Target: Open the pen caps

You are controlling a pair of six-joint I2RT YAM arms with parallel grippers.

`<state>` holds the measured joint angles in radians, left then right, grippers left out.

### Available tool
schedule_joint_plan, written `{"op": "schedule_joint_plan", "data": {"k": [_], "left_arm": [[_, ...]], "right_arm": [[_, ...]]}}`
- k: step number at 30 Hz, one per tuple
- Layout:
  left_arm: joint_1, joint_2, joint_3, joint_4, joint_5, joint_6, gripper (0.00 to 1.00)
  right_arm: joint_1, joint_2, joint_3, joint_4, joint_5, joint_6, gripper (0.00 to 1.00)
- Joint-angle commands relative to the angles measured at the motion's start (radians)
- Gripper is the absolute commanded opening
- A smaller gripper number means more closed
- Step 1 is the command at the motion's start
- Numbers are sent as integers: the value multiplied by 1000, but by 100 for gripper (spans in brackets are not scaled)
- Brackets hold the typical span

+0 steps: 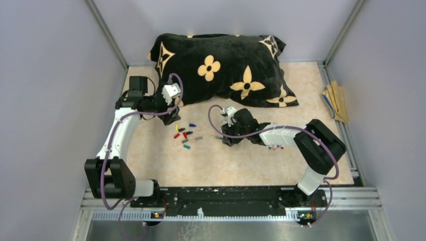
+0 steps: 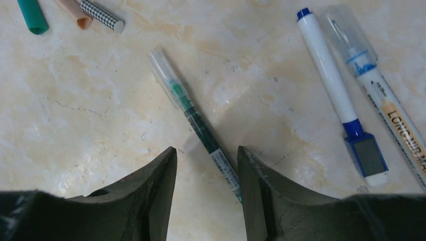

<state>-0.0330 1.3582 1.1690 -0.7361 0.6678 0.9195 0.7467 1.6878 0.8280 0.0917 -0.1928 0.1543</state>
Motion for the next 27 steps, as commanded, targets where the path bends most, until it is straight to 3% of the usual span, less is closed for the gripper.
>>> {"op": "schedule_joint_plan", "data": {"k": [1, 6, 13, 18, 22, 27], "left_arm": [[26, -38, 15, 33, 75, -32, 99], [27, -51, 35, 45, 88, -61, 99], [57, -64, 48, 75, 139, -91, 99], [57, -58, 70, 44, 189, -76, 99], [57, -70, 53, 26, 203, -34, 99], [51, -101, -20, -24, 225, 133, 99]], "right_arm": [[23, 24, 40, 32, 17, -56, 48], [54, 41, 36, -1, 97, -83, 40], [109, 9, -20, -11, 258, -89, 17], [123, -38, -71, 17, 293, -51, 1], [123, -67, -67, 5, 273, -33, 0], [123, -120, -14, -33, 186, -3, 0]]}}
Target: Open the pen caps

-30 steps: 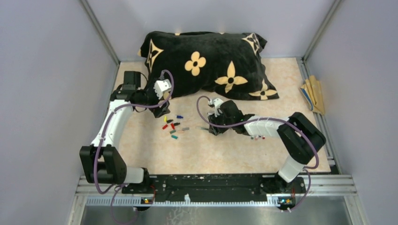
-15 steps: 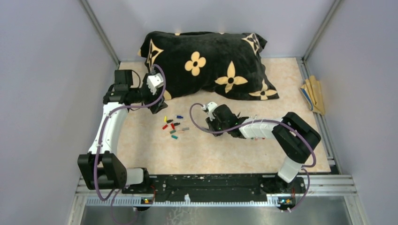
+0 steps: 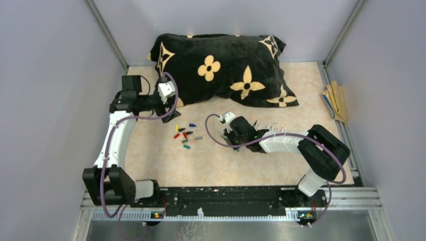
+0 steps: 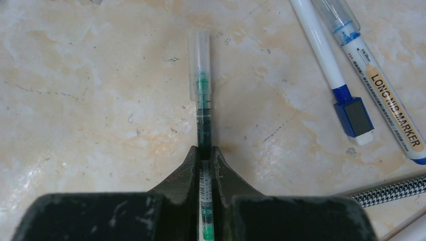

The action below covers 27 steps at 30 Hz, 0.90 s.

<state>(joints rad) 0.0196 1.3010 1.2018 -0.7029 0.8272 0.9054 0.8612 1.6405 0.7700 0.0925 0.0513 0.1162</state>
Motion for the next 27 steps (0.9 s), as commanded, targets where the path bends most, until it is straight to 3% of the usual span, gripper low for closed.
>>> {"op": "schedule_joint_plan", "data": {"k": [1, 13, 27], "left_arm": [[-3, -54, -72, -57, 65, 165, 99], [-218, -162, -236, -49, -188, 423, 99], [-424, -231, -293, -118, -329, 715, 96]], "right_arm": [[8, -81, 58, -45, -87, 43, 0], [-18, -104, 236, -195, -355, 145, 0], [-50, -66, 334, -230, -661, 232, 0]]}}
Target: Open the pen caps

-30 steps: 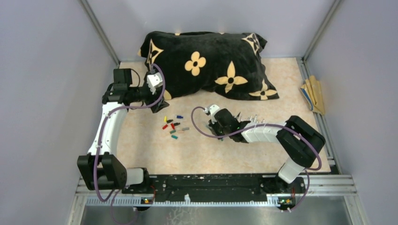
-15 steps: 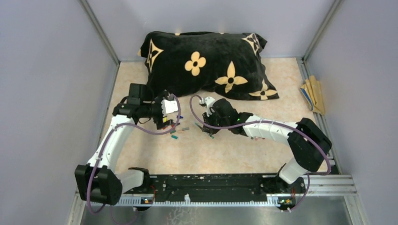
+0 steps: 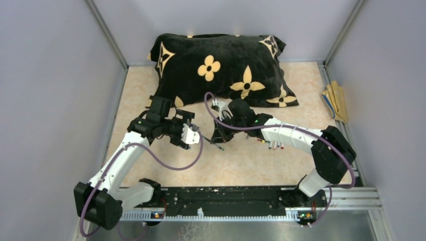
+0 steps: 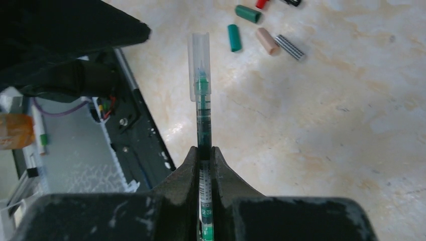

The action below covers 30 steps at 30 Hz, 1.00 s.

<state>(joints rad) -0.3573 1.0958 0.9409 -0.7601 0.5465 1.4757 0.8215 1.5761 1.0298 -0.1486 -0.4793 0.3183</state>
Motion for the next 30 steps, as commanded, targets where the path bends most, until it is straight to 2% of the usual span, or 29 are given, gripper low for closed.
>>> {"op": "schedule_joint_plan", "data": {"k": [1, 7, 13, 21, 23, 27, 30], "left_arm": [[-58, -27, -39, -66, -60, 166, 95], [-113, 0, -38, -103, -97, 194, 83], [-148, 20, -32, -102, -97, 161, 62], [-181, 35, -27, -108, -108, 118, 49], [-184, 37, -30, -101, -126, 116, 39], [-183, 58, -25, -90, -192, 94, 11], [-184, 76, -3, -92, -224, 67, 3]], "right_arm": [[-11, 7, 82, 10, -148, 32, 0], [-18, 36, 96, 29, -203, 51, 0], [-18, 47, 100, 75, -226, 82, 0], [-18, 83, 117, 138, -242, 129, 0], [-18, 87, 117, 141, -248, 137, 0], [-18, 78, 99, 141, -243, 131, 0], [-18, 70, 85, 132, -235, 121, 1]]}}
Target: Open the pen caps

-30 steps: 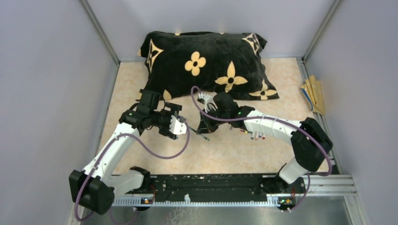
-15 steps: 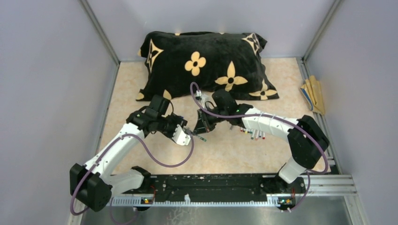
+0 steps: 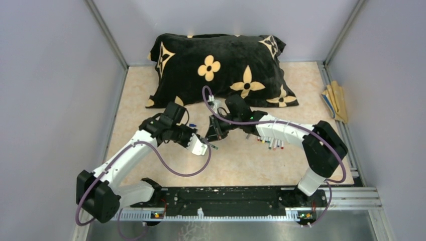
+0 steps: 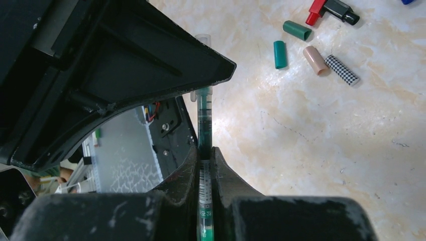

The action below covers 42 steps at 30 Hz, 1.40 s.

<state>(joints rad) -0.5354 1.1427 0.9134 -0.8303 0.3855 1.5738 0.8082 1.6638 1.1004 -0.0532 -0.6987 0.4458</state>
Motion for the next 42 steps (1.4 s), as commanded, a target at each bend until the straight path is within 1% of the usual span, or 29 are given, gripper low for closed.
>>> {"op": "schedule_joint_plan", "data": {"k": [1, 3, 5, 6, 8, 12, 15, 17, 20, 22, 23, 30, 42], "left_arm": [[-5, 32, 32, -19, -61, -40, 2], [-6, 32, 46, -18, -48, -52, 0], [-5, 28, 55, -12, -36, -59, 0], [-6, 24, 58, -10, -29, -61, 0], [-5, 22, 69, -7, -27, -66, 0], [-5, 19, 86, -23, -23, -72, 0], [-6, 12, 86, -20, -18, -74, 0], [-5, 9, 87, -18, -18, -72, 0], [-6, 14, 87, -16, -23, -73, 0], [-5, 15, 87, -9, -35, -74, 0], [-6, 17, 85, -4, -49, -74, 0], [9, 43, 15, 101, -252, -31, 0], [172, 135, 49, 182, -279, 14, 0]], "right_arm": [[-4, -20, 10, 40, -15, -3, 9], [-2, -25, -4, 60, -8, 14, 22], [6, -26, -14, 101, -3, 38, 39], [12, -23, -16, 109, 1, 50, 42], [23, -13, -17, 130, 5, 65, 43], [31, 8, -22, 167, 2, 98, 36], [31, 12, -25, 193, -1, 119, 33], [30, 16, -23, 196, -5, 123, 30], [30, 12, -18, 184, -1, 120, 18], [31, 7, -20, 167, 3, 111, 7], [30, 2, -24, 156, 8, 110, 0], [-16, -87, -131, 132, 35, 113, 0], [-33, -293, -279, 2, 104, 67, 0]]}}
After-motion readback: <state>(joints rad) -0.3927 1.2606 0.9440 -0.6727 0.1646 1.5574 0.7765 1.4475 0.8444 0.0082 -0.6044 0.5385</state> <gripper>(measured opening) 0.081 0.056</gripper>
